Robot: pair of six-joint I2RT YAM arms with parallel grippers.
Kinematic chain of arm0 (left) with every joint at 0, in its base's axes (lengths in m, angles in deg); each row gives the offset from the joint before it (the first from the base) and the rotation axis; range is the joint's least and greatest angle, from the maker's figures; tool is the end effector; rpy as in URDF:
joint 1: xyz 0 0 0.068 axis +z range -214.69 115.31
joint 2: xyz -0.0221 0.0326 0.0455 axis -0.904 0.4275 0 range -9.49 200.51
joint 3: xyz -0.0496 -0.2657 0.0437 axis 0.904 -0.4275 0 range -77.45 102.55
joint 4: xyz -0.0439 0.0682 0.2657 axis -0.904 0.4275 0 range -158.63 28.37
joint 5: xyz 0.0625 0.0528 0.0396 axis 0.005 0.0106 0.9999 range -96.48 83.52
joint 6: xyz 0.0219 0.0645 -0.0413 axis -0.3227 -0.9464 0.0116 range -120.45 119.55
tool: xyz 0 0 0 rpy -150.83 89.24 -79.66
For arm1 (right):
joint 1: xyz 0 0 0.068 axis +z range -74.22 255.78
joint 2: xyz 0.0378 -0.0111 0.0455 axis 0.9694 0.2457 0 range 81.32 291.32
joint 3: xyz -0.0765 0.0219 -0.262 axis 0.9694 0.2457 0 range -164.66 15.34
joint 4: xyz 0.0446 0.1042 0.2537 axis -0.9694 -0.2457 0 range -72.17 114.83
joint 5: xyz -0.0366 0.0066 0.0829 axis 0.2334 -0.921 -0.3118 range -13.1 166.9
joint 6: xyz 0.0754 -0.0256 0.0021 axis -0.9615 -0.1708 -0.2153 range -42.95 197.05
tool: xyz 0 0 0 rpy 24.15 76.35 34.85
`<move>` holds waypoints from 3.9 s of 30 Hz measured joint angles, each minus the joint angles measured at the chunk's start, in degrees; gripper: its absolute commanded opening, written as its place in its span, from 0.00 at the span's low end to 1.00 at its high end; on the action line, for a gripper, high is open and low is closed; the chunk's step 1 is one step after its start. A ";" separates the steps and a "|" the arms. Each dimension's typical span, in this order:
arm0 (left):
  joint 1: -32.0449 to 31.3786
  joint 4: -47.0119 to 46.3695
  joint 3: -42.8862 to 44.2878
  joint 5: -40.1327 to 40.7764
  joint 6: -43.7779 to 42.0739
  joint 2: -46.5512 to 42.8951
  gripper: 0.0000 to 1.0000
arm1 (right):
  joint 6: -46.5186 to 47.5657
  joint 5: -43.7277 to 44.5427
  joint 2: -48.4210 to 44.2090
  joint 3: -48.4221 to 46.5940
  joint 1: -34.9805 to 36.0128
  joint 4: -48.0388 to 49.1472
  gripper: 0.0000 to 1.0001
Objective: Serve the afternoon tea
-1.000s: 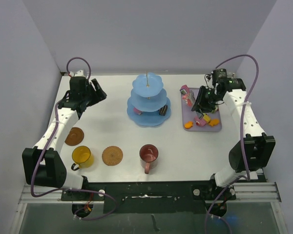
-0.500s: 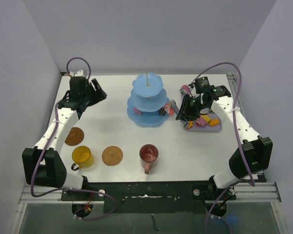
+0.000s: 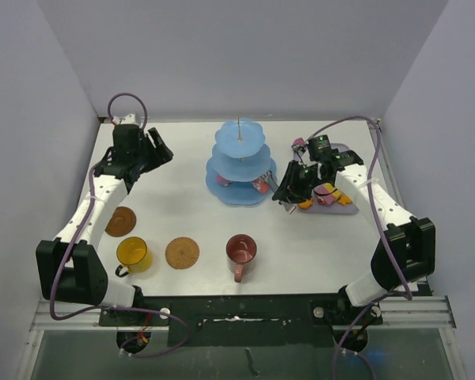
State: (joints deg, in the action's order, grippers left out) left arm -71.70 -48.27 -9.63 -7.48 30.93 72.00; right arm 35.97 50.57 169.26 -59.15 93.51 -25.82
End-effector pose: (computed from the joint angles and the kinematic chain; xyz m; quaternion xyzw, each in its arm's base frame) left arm 0.3652 -0.0460 0.2920 -0.1823 0.8640 -0.1616 0.4406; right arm 0.3134 0.1323 0.2539 0.1420 0.9396 0.3006 0.0811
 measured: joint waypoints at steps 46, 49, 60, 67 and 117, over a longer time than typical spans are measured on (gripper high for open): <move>0.00 0.00 0.00 0.02 -0.04 0.00 0.62 | -4.15 -7.17 2.84 2.99 1.53 8.59 0.37; 0.00 0.00 0.00 0.02 -0.04 0.00 0.62 | -4.04 -6.47 1.49 2.99 1.44 7.69 0.36; 0.00 0.00 0.00 -0.07 -0.02 0.00 0.62 | -1.53 -5.70 -5.14 3.23 -0.57 1.97 0.34; 0.00 0.00 0.00 -0.24 -0.02 0.00 0.62 | 1.79 -5.62 -11.74 4.81 -8.46 -3.98 0.33; 0.63 0.02 0.07 -0.33 -0.28 0.44 0.62 | 16.04 11.63 28.22 -46.27 -16.26 -14.49 0.34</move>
State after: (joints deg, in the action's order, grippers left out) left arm -71.06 -48.25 -9.57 -7.81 30.64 72.44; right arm 52.02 62.20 197.47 -105.43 77.25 -40.31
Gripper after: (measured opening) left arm 0.618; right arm 0.345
